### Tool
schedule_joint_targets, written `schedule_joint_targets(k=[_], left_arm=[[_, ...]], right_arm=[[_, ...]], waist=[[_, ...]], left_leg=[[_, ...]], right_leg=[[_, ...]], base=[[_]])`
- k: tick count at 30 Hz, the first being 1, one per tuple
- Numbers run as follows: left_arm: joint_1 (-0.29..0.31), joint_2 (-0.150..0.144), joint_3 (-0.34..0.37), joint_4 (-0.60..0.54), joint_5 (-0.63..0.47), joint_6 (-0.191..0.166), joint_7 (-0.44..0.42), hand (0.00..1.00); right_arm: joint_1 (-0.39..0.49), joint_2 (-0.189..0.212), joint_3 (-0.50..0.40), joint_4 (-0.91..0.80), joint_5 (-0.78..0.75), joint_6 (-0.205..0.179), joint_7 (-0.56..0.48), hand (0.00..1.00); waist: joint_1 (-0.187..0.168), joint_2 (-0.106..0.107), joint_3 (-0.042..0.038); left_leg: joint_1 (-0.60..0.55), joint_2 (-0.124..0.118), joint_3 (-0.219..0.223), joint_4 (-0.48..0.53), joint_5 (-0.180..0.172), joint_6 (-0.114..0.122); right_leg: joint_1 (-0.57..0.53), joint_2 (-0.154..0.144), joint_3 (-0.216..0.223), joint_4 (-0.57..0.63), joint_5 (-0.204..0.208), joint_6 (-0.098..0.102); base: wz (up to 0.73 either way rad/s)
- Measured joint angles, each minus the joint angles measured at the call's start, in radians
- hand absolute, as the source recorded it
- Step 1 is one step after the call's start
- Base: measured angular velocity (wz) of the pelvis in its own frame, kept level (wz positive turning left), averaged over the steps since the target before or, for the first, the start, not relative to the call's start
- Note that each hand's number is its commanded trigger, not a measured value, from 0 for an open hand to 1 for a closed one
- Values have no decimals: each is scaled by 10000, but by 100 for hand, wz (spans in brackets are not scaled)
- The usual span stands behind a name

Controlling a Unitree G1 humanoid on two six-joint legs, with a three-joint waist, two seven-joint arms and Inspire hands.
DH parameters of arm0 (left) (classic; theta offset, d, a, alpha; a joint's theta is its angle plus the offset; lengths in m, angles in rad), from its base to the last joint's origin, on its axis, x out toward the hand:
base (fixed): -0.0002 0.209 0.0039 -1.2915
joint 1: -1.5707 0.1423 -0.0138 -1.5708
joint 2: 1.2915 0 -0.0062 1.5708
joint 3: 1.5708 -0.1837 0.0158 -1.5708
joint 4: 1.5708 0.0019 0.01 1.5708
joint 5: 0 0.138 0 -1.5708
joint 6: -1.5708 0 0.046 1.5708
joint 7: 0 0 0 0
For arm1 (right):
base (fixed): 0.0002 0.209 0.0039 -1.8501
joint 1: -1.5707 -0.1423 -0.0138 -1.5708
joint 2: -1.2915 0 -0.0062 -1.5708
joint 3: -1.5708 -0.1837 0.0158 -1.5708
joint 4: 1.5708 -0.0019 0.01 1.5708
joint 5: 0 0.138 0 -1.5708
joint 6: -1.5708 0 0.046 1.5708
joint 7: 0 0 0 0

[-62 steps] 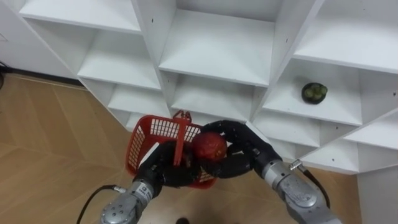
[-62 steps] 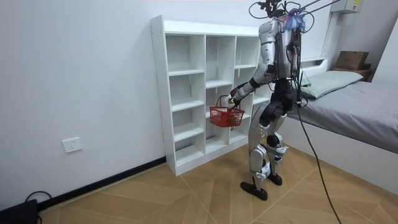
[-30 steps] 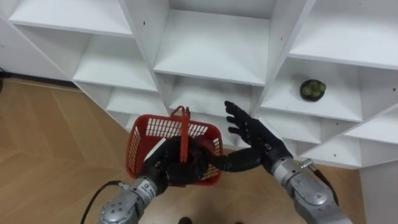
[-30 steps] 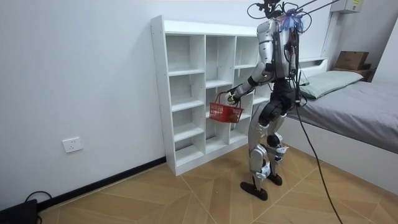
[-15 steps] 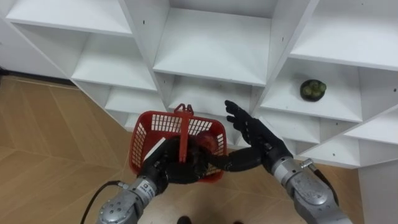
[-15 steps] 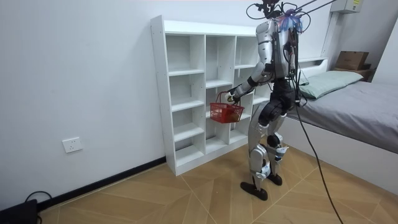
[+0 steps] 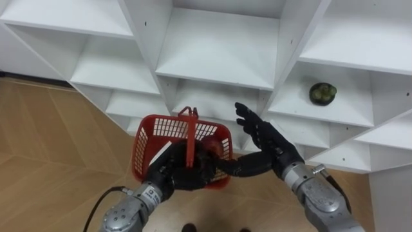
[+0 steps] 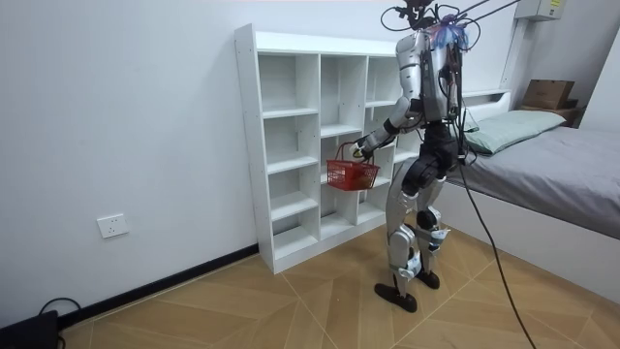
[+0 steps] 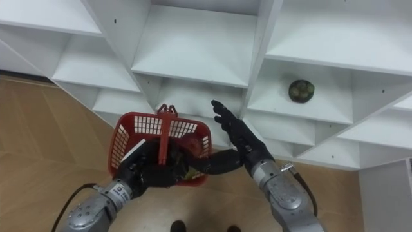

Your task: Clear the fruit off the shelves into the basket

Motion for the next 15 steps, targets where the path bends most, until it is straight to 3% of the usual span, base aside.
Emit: schedule_joint_targets(k=[15], left_arm=[[52,42,298,-90,137,-90,1156,100]], right_arm=[[281,181,-393,465,-113,-18,-1370,0]], waist=[[21,-21,36]], left_leg=[[169,85,340,-22,-4,0]], right_leg=[[81,-24,104,25,31,-28]], base=[[-3]])
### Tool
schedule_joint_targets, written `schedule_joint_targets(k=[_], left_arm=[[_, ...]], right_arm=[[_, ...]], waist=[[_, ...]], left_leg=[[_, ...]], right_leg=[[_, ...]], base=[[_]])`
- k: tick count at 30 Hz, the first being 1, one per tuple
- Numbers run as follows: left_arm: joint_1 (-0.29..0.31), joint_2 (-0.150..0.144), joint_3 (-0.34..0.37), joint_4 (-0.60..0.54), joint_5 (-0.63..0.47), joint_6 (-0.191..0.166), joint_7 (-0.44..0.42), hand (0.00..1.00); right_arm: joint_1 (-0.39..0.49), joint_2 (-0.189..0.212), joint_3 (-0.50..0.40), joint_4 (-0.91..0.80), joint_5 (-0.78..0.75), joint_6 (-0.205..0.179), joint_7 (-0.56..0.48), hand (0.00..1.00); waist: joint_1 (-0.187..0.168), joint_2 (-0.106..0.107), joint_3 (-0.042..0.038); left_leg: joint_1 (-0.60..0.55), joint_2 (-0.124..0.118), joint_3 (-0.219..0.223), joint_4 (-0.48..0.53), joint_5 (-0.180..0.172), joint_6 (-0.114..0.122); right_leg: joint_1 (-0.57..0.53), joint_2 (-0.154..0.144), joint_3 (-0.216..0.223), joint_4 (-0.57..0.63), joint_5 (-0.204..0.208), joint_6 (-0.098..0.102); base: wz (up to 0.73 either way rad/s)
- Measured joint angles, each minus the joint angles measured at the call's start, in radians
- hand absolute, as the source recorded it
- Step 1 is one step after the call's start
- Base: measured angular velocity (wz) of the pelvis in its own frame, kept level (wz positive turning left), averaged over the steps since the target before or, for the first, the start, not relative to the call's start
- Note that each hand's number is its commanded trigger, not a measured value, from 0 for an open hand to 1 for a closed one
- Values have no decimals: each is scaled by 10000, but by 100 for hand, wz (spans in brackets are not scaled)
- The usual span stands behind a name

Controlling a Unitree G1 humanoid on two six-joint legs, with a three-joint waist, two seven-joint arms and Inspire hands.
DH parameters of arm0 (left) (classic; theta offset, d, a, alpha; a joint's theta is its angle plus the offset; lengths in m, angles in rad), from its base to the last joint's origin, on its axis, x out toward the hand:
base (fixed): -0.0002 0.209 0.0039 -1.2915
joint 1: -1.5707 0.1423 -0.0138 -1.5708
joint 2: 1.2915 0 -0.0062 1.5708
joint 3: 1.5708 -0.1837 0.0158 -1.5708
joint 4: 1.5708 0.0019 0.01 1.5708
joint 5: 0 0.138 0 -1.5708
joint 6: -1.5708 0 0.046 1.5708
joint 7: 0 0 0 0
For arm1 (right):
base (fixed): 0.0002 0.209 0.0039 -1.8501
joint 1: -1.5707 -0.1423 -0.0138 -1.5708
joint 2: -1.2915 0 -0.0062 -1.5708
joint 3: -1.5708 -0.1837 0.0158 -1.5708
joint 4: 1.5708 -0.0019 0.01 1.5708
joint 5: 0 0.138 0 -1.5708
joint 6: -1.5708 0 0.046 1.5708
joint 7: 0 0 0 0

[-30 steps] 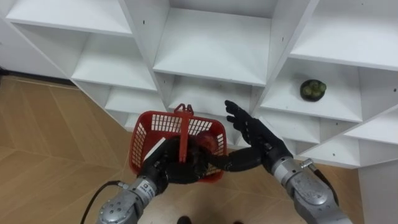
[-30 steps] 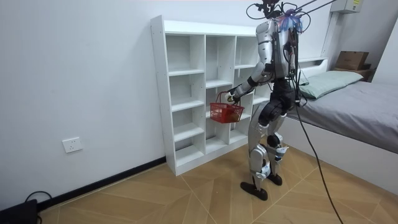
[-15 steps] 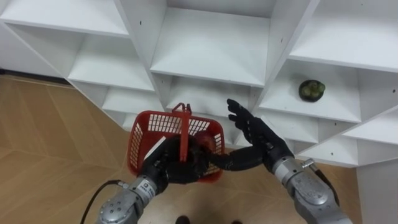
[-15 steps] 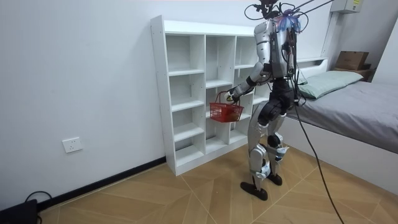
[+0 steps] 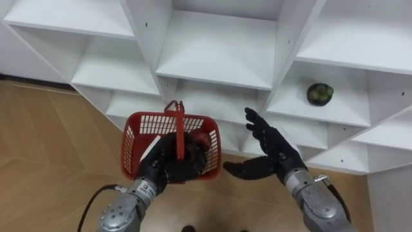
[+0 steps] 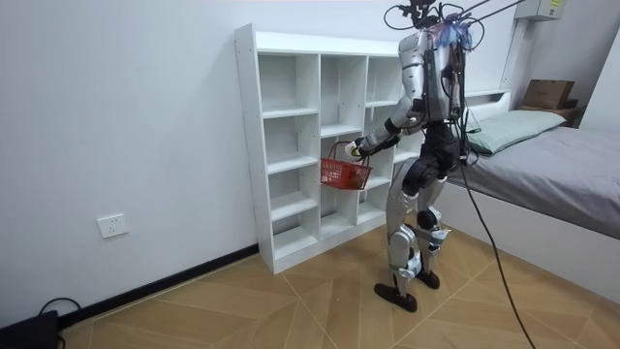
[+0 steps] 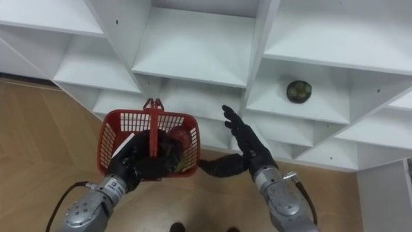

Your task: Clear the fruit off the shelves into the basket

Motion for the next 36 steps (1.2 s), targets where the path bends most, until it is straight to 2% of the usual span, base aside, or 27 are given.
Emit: schedule_joint_targets(k=[2,6,17,25,30,36], left_arm=[[43,-2,16,0,62,0,97,100],[70,-31,26,3,51,0,282,100],[229,-108,182,8,58,-1,341,100],[330,-142,329,8,69,-1,381,100],[384,-297,541,8,262,-1,515,100],[473,-318,552,28,347,1,553,100]], right_arm=[[7,5,-96,1,52,-54,-306,0],[131,8,-156,3,155,-407,-996,0],[182,65,-822,3,274,-769,-2938,0],[180,144,-866,16,115,-783,-3883,0],[184,149,-971,14,110,-827,-4411,0],[133,153,-1086,16,98,-883,-5155,0]], waist=[[-13,1,-1],[-13,4,-2],[-282,23,-9],[-290,60,-20],[-293,70,-24],[-303,108,-34]], left_leg=[[20,17,66,-9,-2,-4],[21,61,171,-33,-8,-14],[26,87,232,-41,-8,-17],[186,103,386,-116,-7,-20],[231,105,473,-131,-6,-20],[261,92,493,-177,0,-22]], right_leg=[[-4,10,41,-2,1,-1],[-35,37,63,-6,9,-14],[-49,123,127,-4,20,-32],[-50,152,352,46,23,-38],[-57,153,383,76,27,-34],[-72,142,387,115,23,-30]], base=[[-7],[-2],[-1],[-7],[-3],[-1]])
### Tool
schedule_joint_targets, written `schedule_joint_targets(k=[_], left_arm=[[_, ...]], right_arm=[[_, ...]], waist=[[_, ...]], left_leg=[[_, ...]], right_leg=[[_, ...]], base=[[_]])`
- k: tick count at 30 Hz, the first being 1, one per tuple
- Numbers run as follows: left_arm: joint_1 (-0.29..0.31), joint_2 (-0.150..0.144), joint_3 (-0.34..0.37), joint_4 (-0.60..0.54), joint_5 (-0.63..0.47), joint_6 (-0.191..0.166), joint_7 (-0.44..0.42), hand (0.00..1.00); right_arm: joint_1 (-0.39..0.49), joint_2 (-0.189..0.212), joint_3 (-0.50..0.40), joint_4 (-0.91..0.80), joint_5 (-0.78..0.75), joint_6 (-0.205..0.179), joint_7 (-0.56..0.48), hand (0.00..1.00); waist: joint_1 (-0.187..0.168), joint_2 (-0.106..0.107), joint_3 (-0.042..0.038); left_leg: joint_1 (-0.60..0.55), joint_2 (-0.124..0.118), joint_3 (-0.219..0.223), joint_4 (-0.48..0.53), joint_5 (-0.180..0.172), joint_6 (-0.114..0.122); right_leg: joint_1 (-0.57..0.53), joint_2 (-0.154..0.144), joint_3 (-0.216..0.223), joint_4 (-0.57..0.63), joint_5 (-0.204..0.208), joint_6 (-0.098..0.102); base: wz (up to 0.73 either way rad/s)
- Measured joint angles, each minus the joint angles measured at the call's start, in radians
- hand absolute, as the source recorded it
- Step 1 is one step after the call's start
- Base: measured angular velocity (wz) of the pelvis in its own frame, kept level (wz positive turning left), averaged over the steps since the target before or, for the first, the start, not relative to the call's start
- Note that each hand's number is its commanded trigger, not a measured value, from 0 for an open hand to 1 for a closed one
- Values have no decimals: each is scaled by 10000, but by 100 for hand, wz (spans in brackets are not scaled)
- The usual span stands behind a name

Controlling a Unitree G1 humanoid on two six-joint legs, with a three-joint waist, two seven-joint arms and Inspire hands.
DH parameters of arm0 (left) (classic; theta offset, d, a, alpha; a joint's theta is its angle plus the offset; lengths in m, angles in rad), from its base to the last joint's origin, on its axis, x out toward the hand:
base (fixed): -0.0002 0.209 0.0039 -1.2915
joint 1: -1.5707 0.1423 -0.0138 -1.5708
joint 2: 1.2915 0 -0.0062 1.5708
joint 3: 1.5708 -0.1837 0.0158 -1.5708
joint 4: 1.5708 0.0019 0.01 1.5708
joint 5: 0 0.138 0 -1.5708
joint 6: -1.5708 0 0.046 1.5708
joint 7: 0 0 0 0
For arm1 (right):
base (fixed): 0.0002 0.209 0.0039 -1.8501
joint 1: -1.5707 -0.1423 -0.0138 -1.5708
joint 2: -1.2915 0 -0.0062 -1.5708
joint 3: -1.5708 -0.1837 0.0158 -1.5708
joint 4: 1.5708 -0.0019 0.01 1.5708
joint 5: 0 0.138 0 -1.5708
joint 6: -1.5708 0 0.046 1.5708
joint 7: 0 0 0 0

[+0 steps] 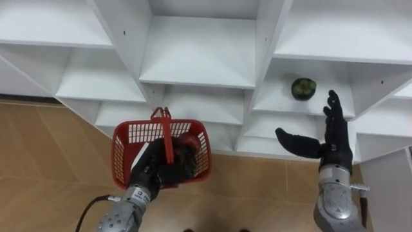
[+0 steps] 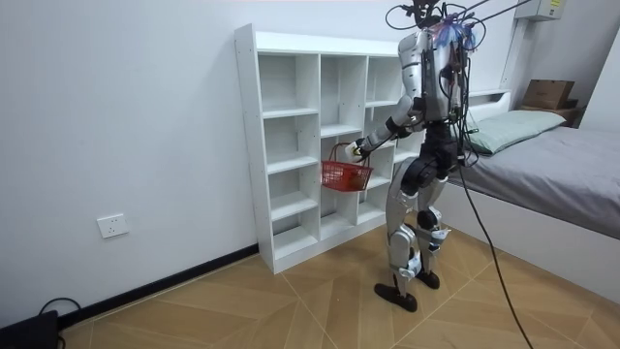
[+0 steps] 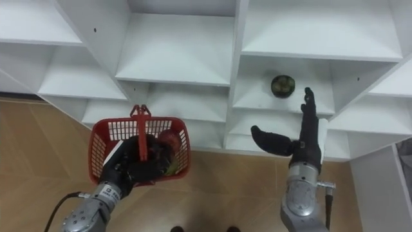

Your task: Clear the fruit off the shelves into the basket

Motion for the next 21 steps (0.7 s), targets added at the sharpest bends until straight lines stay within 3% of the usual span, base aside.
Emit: schedule_joint_targets(k=[6,21], left_arm=[[83,3,-3,34,193,2,0,100],[-137,21,169,295,495,2,4,100]], right_arm=[[-57,-19,-70,252,1,-301,-565,0],[-988,-90,-459,1272,-762,-331,-657,0]], waist=[[-16,0,0],[-14,2,1]], left_leg=[[2,0,-3,-15,6,-6],[-304,9,-15,-30,16,-11]], right_leg=[[2,1,-11,-20,0,-1],[-218,-78,-136,-117,21,-9]], base=[[0],[1]])
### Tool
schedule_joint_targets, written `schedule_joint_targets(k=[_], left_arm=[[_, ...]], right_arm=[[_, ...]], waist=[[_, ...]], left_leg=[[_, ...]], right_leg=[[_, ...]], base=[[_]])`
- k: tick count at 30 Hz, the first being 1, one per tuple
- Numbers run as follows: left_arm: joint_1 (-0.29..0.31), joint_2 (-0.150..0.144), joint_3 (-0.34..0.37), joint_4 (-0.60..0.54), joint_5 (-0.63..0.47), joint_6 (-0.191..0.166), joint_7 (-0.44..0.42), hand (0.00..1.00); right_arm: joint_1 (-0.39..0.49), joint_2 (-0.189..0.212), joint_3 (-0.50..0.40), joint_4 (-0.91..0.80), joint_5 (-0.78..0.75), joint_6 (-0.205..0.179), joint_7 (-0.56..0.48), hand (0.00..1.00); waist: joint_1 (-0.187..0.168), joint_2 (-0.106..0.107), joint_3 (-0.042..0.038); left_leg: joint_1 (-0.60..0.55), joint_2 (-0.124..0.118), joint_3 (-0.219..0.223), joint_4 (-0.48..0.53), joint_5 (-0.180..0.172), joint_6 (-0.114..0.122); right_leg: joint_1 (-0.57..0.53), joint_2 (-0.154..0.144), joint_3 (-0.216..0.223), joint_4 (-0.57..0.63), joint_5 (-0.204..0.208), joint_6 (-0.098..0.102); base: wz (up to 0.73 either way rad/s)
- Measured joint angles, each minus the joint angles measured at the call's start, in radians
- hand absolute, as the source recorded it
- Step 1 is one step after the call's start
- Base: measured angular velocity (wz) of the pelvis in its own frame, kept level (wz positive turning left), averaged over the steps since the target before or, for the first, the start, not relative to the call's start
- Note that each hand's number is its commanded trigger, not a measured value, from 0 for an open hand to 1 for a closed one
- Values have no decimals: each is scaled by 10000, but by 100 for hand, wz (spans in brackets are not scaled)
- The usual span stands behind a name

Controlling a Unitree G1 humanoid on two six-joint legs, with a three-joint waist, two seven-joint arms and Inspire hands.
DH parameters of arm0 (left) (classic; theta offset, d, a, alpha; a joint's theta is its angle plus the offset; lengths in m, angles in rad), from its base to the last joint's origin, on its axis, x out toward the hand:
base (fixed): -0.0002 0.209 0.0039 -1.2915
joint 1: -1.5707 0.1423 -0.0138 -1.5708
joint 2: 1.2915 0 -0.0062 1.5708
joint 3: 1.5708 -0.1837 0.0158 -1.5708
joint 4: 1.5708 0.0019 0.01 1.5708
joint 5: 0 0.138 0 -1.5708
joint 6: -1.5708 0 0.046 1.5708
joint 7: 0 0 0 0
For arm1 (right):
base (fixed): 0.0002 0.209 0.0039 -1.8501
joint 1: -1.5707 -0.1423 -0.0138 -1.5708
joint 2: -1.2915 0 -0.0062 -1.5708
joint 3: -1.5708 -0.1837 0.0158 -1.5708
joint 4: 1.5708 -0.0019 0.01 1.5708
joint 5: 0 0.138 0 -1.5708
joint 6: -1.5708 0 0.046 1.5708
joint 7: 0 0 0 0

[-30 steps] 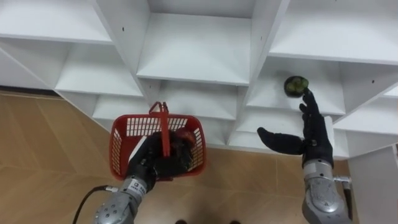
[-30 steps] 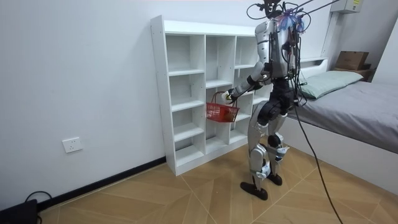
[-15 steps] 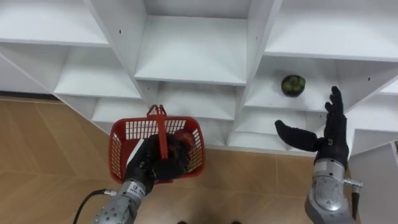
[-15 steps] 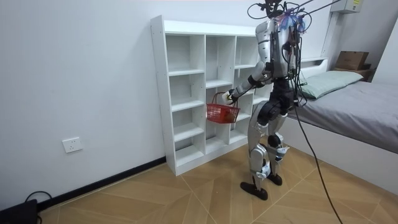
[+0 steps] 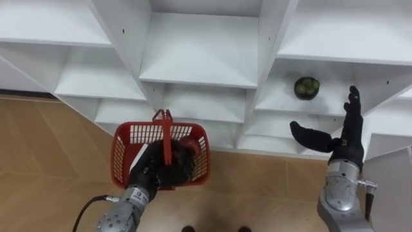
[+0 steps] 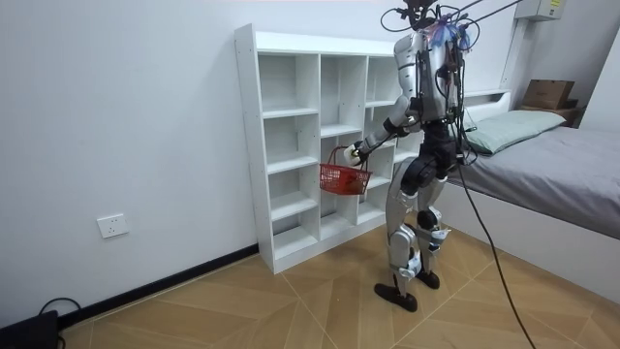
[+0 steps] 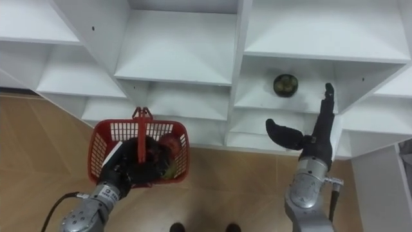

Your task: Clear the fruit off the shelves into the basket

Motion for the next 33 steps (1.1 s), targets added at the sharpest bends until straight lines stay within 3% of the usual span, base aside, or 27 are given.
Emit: schedule_joint_targets(k=[4,14,33], left_arm=[[-24,15,-23,163,176,14,-1,100],[-147,261,-8,161,178,22,-7,100],[-682,292,42,165,14,133,-36,100]], right_arm=[[-466,-269,-19,309,38,31,4,0],[-855,-314,-116,715,7,44,2,0],[-1438,-550,-391,1205,-1,69,-21,0]], waist=[[19,-17,10],[24,-219,138],[81,-196,135]], left_leg=[[3,-3,-27,-2,2,0],[-104,-29,-122,8,27,12],[-565,-16,-333,303,37,33]], right_leg=[[13,-13,-42,1,-1,0],[-4,-43,-123,-50,-8,10],[-208,-88,-467,33,-5,4]], base=[[0],[3],[4]])
